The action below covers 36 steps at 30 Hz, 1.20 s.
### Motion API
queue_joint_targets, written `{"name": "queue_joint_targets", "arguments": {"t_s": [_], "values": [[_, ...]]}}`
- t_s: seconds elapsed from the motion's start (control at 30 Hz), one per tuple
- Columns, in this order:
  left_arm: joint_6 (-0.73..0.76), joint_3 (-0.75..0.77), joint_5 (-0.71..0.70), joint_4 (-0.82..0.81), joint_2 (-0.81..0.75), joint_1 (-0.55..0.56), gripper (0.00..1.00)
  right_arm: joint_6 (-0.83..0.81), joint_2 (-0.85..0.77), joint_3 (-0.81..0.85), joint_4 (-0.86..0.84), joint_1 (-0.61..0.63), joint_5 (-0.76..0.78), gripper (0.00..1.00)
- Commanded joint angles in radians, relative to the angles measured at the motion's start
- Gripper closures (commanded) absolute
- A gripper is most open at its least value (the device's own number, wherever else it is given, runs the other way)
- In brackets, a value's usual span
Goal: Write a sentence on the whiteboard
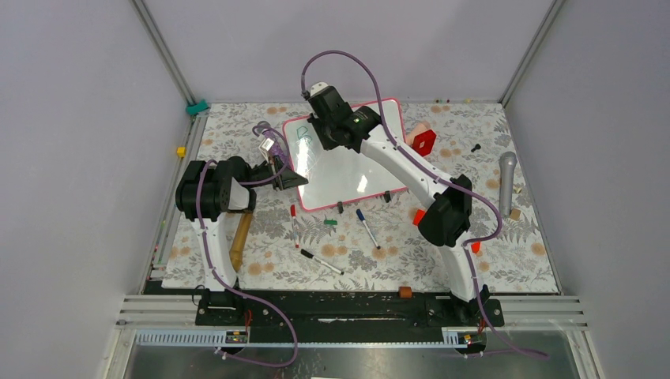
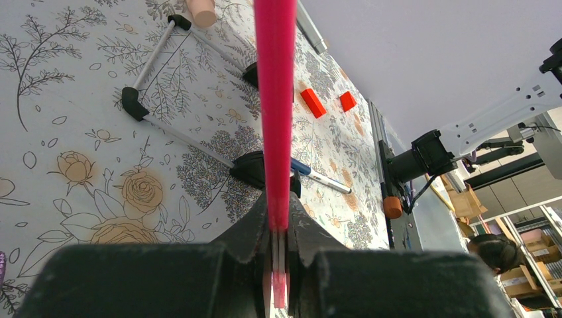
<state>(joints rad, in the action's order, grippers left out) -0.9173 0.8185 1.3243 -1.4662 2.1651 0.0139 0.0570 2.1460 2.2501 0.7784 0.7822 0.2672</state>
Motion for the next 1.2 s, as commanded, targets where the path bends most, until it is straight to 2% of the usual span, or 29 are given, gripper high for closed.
{"name": "queue_joint_targets", "arguments": {"t_s": [0.0,0.47,0.67,1.07,1.17], "values": [[0.003,0.015,0.016,0.001,0.025,0.021,1.00,-0.019,-0.007,0.000,0.034,-0.011,0.030,1.00],[0.004,0.014,0.016,0.000,0.024,0.021,1.00,-0.029,-0.005,0.026,0.067,-0.011,0.103,1.00],[0.004,0.015,0.016,0.000,0.025,0.021,1.00,-0.018,-0.018,0.033,0.055,-0.011,0.090,1.00],[0.002,0.014,0.017,0.000,0.025,0.021,1.00,0.012,-0.229,-0.251,-0.216,-0.029,0.033,1.00],[0.002,0.015,0.018,0.000,0.025,0.021,1.00,0.020,-0.238,-0.269,-0.238,-0.043,0.025,1.00]]}}
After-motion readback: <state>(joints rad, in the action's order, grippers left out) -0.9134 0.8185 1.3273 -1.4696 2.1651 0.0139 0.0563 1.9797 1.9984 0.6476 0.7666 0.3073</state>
